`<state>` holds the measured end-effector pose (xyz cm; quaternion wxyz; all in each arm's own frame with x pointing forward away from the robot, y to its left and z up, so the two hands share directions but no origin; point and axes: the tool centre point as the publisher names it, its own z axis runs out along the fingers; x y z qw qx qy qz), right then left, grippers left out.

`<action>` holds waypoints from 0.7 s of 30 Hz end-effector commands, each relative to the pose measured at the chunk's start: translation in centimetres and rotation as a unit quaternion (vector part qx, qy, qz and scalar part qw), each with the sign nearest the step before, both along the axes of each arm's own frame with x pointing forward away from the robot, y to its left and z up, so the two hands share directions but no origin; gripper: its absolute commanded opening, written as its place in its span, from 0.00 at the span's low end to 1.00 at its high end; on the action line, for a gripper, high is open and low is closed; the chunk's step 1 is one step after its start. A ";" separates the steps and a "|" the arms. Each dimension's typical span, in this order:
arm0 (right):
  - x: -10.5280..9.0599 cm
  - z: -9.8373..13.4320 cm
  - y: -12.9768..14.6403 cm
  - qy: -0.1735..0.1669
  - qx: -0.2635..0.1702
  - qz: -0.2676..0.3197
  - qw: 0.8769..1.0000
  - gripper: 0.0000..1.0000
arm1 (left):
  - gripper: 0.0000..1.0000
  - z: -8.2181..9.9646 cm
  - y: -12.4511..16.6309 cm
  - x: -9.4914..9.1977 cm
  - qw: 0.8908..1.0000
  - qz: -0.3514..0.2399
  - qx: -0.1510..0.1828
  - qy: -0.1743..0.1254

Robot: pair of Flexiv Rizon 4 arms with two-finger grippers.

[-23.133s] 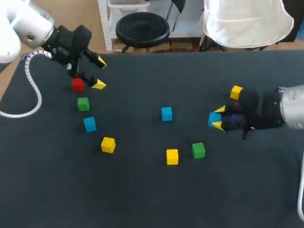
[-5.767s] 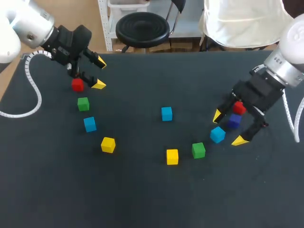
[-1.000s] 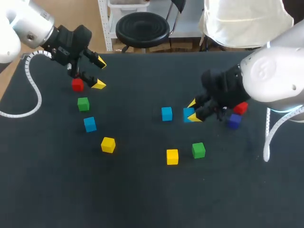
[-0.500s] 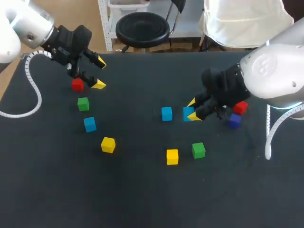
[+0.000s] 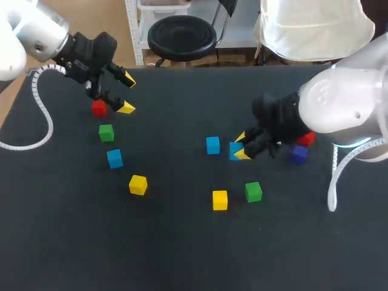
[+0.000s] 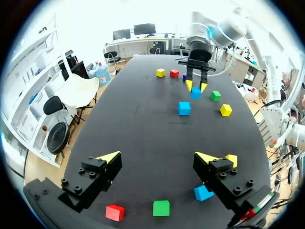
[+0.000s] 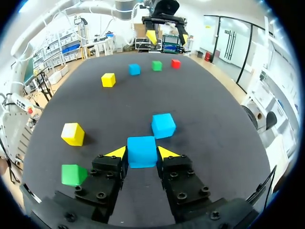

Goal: Place the blue cubes, place green cubes on the blue cubes, place the yellow cubes on the green cubes, then place the red cubes on the yellow cubes, and place purple cube on the red cubes.

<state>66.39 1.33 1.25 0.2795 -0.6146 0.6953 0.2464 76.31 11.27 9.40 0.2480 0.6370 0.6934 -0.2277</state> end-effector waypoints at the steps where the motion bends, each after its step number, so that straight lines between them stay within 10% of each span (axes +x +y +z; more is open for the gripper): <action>1: 1.8 -0.9 0.1 0.002 0.006 0.011 1.000 0.00 | 1.00 0.0 0.0 -0.1 1.000 0.001 0.000 -0.001; 21: 3.3 -2.5 0.8 0.017 0.005 0.013 1.000 0.00 | 1.00 0.0 0.0 -0.1 1.000 0.001 0.000 -0.001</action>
